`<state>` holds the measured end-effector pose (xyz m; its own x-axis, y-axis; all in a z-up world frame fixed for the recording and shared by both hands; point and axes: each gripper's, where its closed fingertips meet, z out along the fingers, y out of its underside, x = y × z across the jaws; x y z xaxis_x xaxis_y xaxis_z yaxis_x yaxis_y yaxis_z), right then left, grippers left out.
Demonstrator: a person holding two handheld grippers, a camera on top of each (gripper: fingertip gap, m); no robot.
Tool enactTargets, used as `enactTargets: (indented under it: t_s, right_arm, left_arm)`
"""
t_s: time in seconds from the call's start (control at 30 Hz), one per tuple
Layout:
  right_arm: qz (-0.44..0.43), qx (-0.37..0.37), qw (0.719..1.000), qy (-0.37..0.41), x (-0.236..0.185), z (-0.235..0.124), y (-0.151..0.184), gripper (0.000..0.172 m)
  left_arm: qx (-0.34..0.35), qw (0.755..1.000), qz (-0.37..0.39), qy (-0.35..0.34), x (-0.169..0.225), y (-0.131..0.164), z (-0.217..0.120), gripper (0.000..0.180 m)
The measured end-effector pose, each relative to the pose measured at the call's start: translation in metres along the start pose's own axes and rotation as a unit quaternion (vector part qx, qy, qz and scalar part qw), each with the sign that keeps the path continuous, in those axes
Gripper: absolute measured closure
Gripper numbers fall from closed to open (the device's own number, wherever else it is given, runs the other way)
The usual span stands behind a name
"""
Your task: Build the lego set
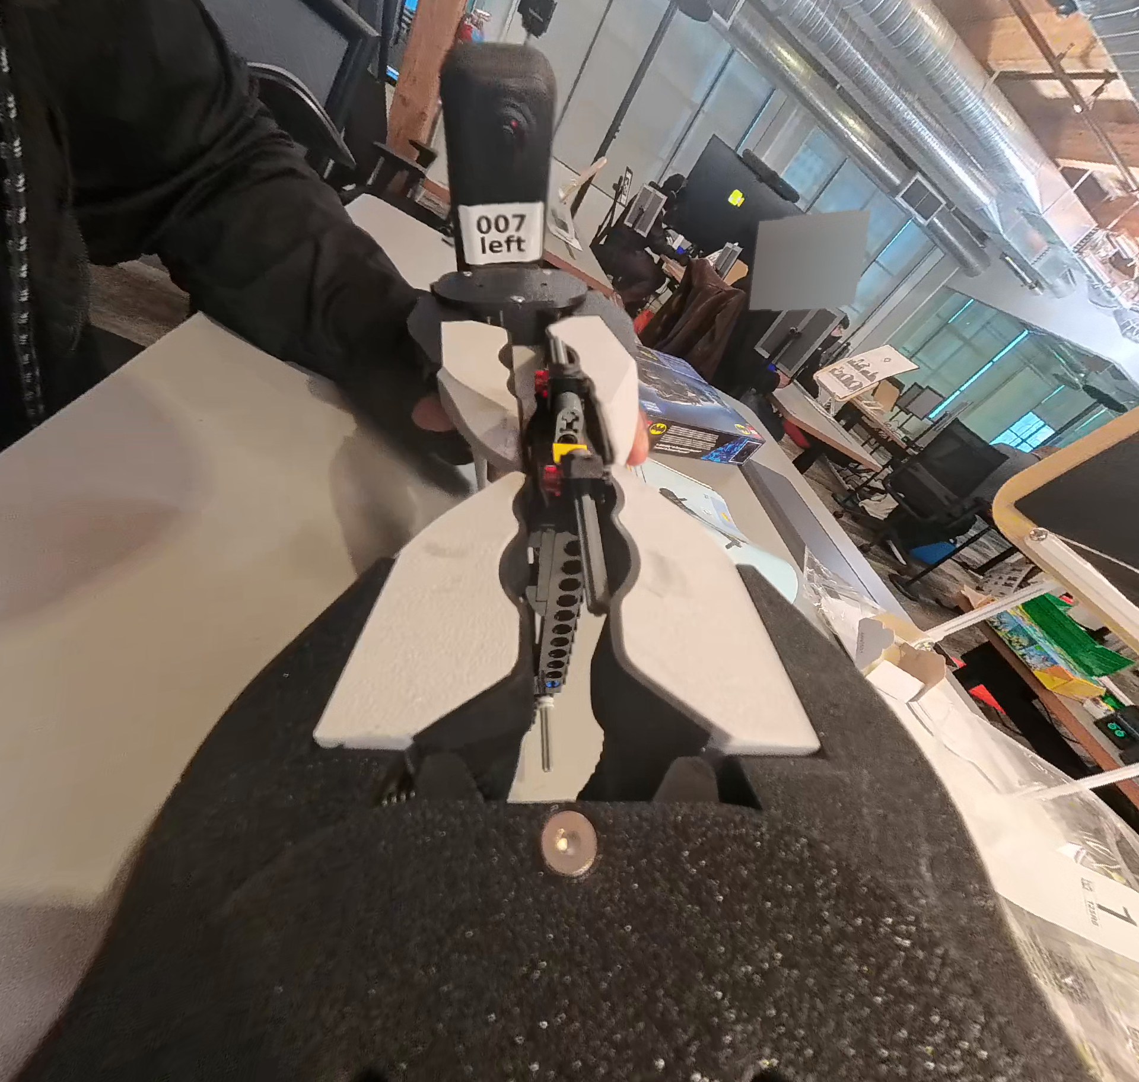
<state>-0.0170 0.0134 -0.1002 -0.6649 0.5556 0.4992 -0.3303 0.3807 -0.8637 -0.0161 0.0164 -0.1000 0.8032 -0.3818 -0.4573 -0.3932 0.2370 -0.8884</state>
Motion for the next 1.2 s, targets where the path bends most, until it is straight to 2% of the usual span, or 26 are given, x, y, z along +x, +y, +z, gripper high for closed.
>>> enactTargets:
  t_s: [0.17,0.5,0.63,0.77,1.03,1.2]
  right_arm:
    - [-0.003,-0.001,1.000,0.002,0.000,0.000,0.000,0.154]
    - [0.001,0.038,0.999,-0.015,-0.007,-0.004,-0.006,0.154]
    - [0.002,0.048,0.999,-0.021,-0.010,-0.003,-0.008,0.154]
    - [0.003,0.051,0.999,-0.019,-0.010,-0.001,-0.007,0.154]
    - [0.001,0.049,0.999,-0.019,-0.011,-0.001,-0.007,0.154]
    - [-0.010,0.043,0.998,-0.033,-0.014,-0.003,-0.009,0.153]
  left_arm:
    - [-0.001,1.000,0.012,0.008,0.005,-0.001,0.000,0.160]
    - [-0.007,0.999,0.008,0.032,0.012,-0.001,0.006,0.150]
    - [-0.020,0.999,0.005,0.041,0.018,0.005,0.011,0.151]
    - [-0.020,0.999,-0.004,0.033,0.019,0.007,0.013,0.160]
    - [-0.014,1.000,0.020,0.019,0.017,0.008,0.014,0.161]
    - [-0.010,0.999,0.014,0.034,0.020,0.007,0.015,0.161]
